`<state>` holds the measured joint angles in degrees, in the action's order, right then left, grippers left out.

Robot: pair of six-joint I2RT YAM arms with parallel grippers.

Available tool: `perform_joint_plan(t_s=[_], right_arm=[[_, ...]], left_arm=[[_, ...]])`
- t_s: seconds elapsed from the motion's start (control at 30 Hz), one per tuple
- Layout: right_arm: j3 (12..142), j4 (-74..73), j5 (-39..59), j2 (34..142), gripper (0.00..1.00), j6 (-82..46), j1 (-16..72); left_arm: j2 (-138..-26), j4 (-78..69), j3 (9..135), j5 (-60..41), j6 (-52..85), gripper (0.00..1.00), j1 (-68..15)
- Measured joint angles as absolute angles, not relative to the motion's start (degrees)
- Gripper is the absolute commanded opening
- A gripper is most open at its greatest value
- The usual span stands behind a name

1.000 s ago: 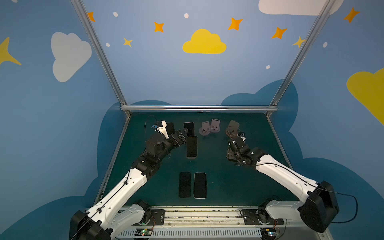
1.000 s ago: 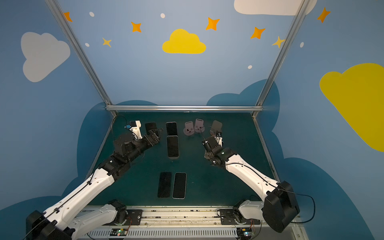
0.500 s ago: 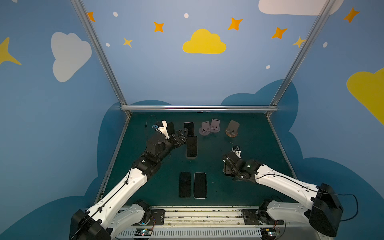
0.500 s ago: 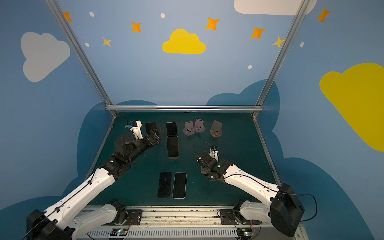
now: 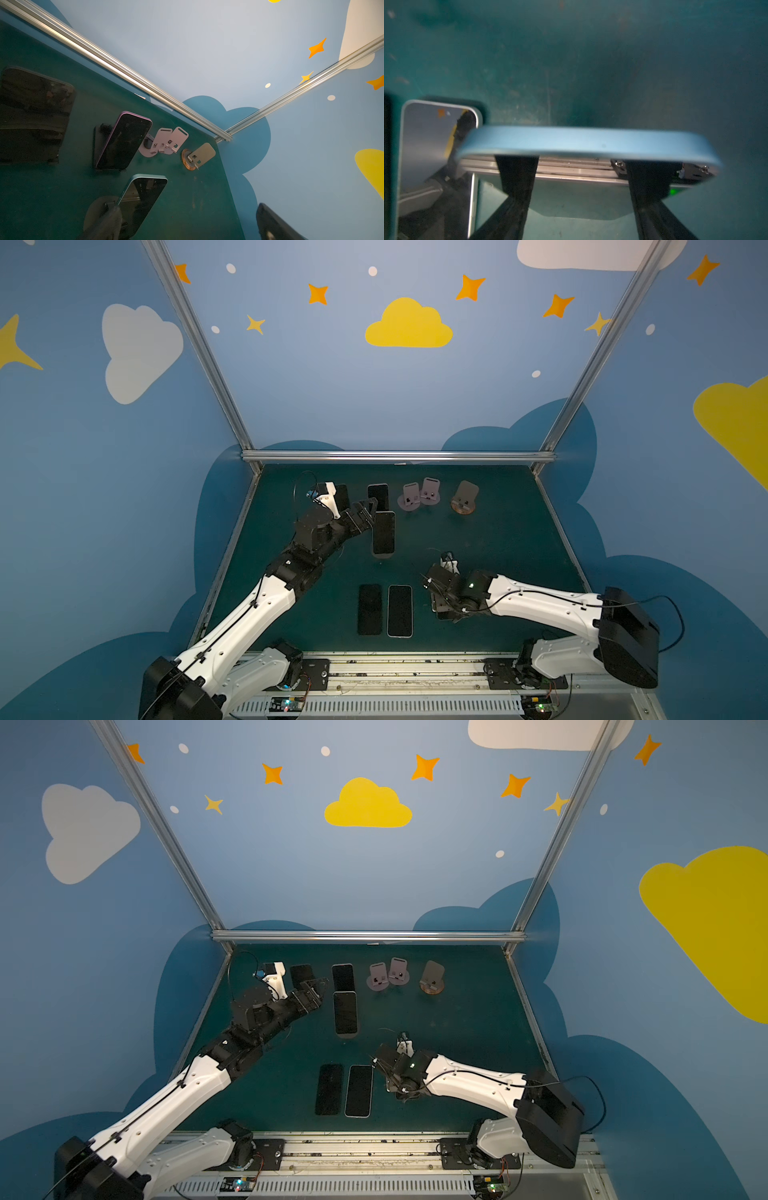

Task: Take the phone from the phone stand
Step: 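Carry the held phone toward the robot beside the flat phones, then lower the phone flat next to the flat phones and open the right gripper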

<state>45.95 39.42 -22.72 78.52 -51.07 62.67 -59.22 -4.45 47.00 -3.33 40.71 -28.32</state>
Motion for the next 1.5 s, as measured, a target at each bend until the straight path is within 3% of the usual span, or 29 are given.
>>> perform_joint_plan(t_s=[0.5,1.1,1.5], right_arm=[[50.48,42.33,-12.25,83.5,0.66,-50.19,64.93],[60.62,51.05,1.78,96.51,0.67,-39.38,56.38],[65.8,53.23,4.8,103.46,0.69,-37.06,55.96]], left_arm=[[-59.44,-4.47,47.0,-3.16,40.66,1.0,-28.8],[-59.18,-4.47,46.37,-2.26,40.25,1.0,-29.8],[-59.27,-4.47,46.37,-2.52,40.25,1.0,-30.06]])
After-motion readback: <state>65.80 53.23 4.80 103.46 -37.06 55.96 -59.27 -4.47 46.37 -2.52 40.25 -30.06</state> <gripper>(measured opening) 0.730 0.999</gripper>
